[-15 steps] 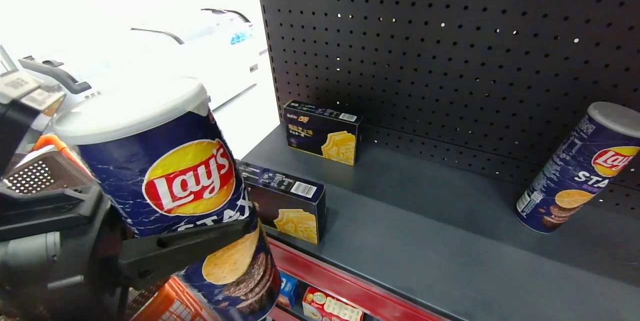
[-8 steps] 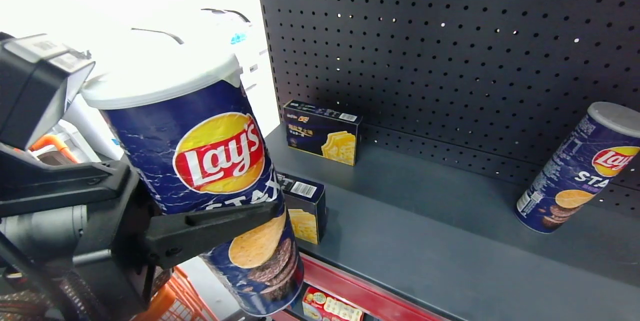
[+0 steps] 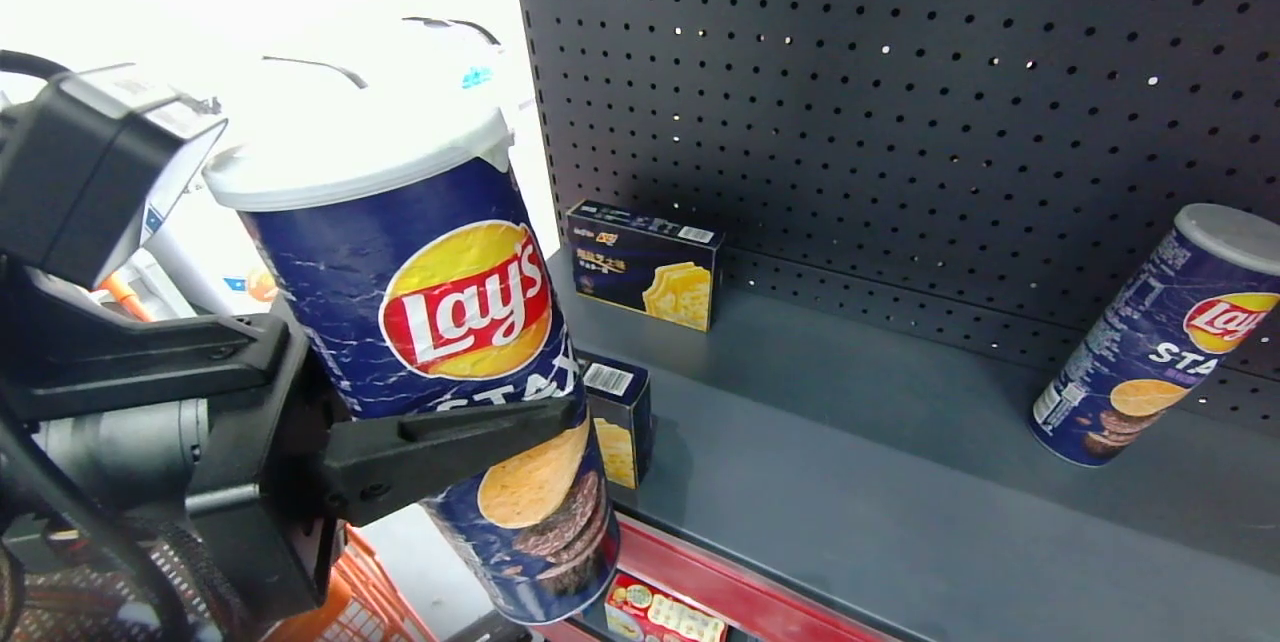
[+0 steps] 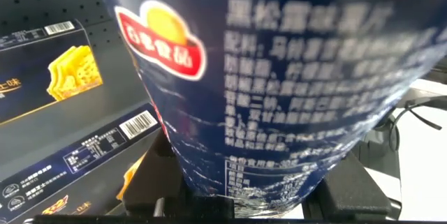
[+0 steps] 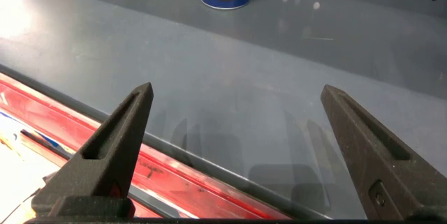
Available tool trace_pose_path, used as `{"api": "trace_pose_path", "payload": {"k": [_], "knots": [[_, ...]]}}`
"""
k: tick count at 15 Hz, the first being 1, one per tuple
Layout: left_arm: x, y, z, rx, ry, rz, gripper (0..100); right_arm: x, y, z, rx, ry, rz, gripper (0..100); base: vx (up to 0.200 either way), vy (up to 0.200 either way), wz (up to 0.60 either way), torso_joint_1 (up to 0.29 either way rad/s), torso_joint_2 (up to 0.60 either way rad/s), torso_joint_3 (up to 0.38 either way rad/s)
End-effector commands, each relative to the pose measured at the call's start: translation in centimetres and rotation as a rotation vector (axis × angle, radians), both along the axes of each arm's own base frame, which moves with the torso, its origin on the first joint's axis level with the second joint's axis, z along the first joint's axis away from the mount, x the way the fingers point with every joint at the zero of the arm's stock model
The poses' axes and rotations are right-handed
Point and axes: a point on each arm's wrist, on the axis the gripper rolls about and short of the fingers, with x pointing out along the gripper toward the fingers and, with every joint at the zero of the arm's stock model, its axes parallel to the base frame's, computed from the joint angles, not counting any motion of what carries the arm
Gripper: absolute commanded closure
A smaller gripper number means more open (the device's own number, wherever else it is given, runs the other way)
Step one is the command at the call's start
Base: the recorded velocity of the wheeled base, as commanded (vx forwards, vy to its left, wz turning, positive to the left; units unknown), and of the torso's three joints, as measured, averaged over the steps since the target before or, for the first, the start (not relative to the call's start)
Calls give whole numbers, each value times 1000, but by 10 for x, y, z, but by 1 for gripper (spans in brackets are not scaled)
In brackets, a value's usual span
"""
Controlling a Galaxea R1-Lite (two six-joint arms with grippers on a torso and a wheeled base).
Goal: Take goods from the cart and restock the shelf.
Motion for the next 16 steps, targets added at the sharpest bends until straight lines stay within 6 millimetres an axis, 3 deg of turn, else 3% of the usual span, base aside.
{"api": "trace_pose_path", "payload": {"k": [1,3,14,16], "knots": [[0,0,-1,1,1,0,100,0,0,0,0,-1,0,0,0,0,0,0,0,0],[0,0,-1,2,2,0,100,0,0,0,0,-1,0,0,0,0,0,0,0,0],[0,0,-1,3,6,0,100,0,0,0,0,-1,0,0,0,0,-600,3,4,2],[-1,0,-1,2,5,0,100,0,0,1,0,-3,0,0,0,0,0,0,0,0]]}}
